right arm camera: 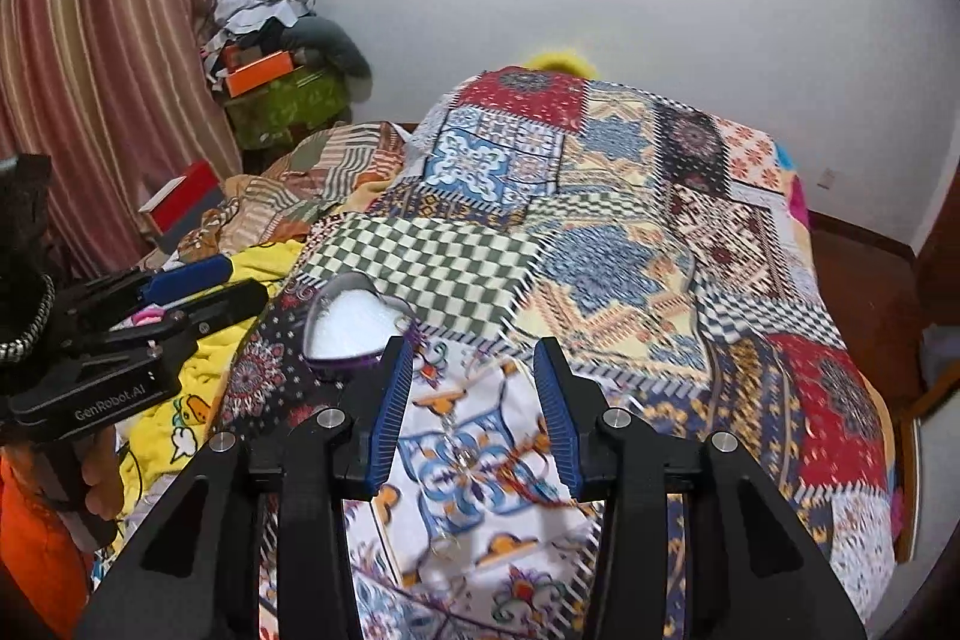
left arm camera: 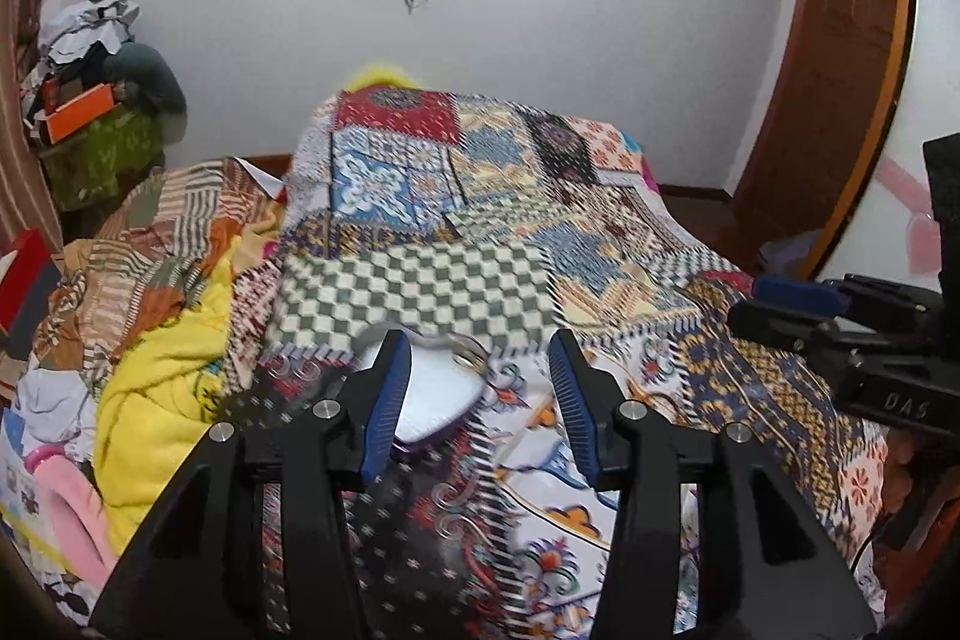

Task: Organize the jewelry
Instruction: 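Open both tools to drop the jewelry onto the white foam, then move both tools back to the jewelry on the quilt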

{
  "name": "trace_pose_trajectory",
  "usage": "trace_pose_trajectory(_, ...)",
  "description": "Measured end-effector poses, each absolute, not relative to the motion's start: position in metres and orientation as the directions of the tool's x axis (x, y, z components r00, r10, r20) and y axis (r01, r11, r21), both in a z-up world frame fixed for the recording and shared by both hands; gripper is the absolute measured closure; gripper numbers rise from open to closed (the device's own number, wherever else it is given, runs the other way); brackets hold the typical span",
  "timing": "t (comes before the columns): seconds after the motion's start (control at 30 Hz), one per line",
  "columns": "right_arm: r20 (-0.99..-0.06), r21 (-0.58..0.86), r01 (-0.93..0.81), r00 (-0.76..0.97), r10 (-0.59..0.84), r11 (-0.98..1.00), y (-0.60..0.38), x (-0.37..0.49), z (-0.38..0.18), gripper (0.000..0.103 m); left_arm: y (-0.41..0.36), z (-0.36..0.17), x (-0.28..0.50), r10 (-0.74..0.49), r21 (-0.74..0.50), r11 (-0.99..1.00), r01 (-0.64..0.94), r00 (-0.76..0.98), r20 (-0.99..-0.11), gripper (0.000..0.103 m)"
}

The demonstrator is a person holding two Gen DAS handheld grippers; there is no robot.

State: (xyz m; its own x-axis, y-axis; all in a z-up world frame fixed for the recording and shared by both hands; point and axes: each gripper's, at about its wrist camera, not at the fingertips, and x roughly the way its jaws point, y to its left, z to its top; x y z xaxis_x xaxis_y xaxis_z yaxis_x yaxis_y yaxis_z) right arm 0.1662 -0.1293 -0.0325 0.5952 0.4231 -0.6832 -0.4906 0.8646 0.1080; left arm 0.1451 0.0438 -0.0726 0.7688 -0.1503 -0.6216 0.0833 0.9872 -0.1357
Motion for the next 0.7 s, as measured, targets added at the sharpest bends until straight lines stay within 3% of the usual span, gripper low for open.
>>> trace_pose_trajectory(0.4,-0.723,0.142,-0.387,0.588,0.363,0.911,-0.182,0.155,-0.061,0.064,-0.009,-0.120,0.144,-0.231,-0.164,0.973,0.163,0.647,-0.727,0.056)
trace_pose_trajectory(0.7,-0.788,0.188,-0.389,0.488,0.375,0.902,-0.183,0.144,-0.099,0.064,-0.028,-0.161,0.134,-0.239,-0.165,0.970,0.179,0.559,-0.794,0.056)
